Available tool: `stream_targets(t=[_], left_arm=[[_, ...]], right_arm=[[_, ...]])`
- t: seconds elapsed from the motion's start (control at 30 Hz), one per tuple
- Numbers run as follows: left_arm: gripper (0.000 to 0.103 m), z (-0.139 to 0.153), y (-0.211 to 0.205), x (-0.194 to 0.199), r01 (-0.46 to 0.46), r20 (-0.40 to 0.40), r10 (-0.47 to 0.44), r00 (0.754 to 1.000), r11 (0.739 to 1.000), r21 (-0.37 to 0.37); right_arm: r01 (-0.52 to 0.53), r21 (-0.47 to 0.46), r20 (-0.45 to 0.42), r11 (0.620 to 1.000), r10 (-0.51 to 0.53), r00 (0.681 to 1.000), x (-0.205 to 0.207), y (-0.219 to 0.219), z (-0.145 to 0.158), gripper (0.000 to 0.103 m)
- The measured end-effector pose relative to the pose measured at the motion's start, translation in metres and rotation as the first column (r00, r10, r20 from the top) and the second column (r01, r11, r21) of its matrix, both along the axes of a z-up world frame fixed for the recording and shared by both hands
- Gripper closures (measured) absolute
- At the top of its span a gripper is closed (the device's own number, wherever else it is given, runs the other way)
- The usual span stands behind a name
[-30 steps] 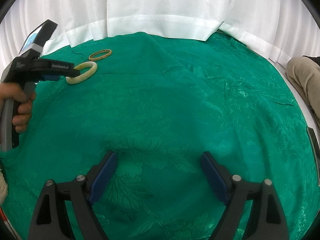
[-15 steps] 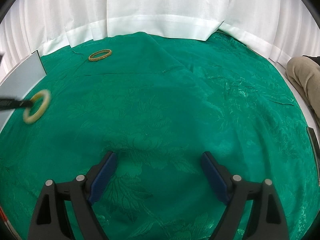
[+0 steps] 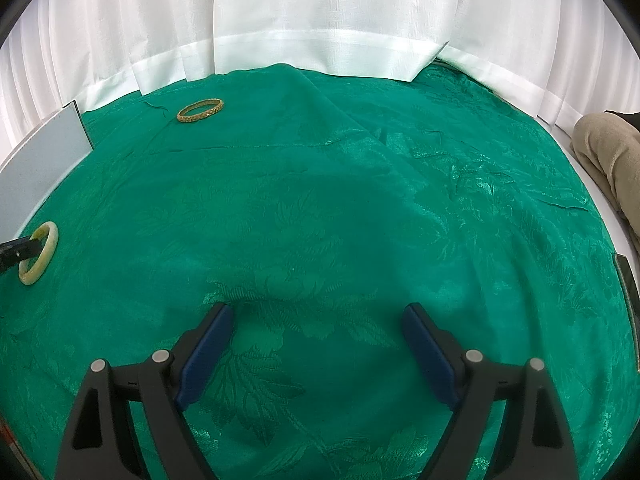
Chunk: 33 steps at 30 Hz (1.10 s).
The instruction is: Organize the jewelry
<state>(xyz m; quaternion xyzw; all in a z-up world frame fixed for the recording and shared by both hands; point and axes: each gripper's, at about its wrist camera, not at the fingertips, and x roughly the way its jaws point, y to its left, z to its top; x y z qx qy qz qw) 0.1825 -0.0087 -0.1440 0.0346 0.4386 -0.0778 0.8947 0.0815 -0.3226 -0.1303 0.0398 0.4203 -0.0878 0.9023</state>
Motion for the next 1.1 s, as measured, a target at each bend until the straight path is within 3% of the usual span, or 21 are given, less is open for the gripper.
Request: stream_targets(t=[0.07, 0.13, 0.2, 0.27, 0.33, 0.43, 0.57, 0.7, 0.83, 1.0, 1.1], left_arm=[[0.038, -0.003, -0.001, -0.008, -0.040, 0.035, 0.039, 0.999, 0.999, 0.016], [0.036, -0.003, 0.005, -0.007, -0.044, 0.027, 0.045, 0.999, 0.999, -0.009], [0.033, -0.004, 0.005, -0.006, -0.041, 0.025, 0.041, 0.999, 0.999, -0.011], [0.031, -0.004, 0.004, -0.007, -0.038, 0.026, 0.038, 0.999, 0.999, 0.001], [0.030, -0.005, 0.005, -0.007, -0.038, 0.024, 0.038, 0.999, 0.999, -0.003], [0.030, -0.005, 0.005, -0.007, -0.038, 0.024, 0.038, 0.999, 0.999, -0.002], [0.029, -0.004, 0.007, -0.008, -0.038, 0.024, 0.038, 0.999, 0.999, -0.001], [0.029, -0.004, 0.007, -0.007, -0.037, 0.024, 0.037, 0.999, 0.999, -0.002], [0.029, -0.004, 0.007, -0.007, -0.036, 0.024, 0.036, 0.999, 0.999, -0.002], [0.029, -0.004, 0.006, -0.007, -0.036, 0.024, 0.036, 0.999, 0.999, -0.002], [0.029, -0.004, 0.006, -0.006, -0.035, 0.024, 0.035, 0.999, 0.999, -0.003]], right_arm=[[0.001, 0.000, 0.000, 1.000, -0.001, 1.000, 0.000, 0.001, 0.000, 0.014], [0.001, -0.001, -0.003, 1.000, -0.001, 1.000, -0.001, 0.001, 0.000, 0.014], [-0.009, 0.002, -0.060, 1.000, 0.009, 0.998, 0.001, 0.004, 0.004, 0.014], [-0.037, 0.054, -0.115, 0.998, 0.043, 0.992, 0.011, 0.009, 0.016, 0.014], [-0.097, 0.122, -0.088, 0.988, 0.108, 0.990, 0.026, 0.018, 0.039, 0.014], [-0.238, 0.123, -0.039, 0.963, 0.244, 0.969, 0.074, 0.043, 0.073, 0.014], [-0.357, 0.020, 0.001, 0.934, 0.357, 0.934, 0.163, 0.077, 0.088, 0.014], [-0.433, -0.107, -0.065, 0.895, 0.429, 0.901, 0.246, 0.113, 0.077, 0.014], [-0.439, -0.073, -0.133, 0.895, 0.428, 0.894, 0.292, 0.139, 0.056, 0.015], [-0.423, -0.082, -0.223, 0.902, 0.397, 0.890, 0.316, 0.145, 0.031, 0.016], [-0.392, 0.037, -0.214, 0.919, 0.390, 0.896, 0.315, 0.129, 0.027, 0.045]])
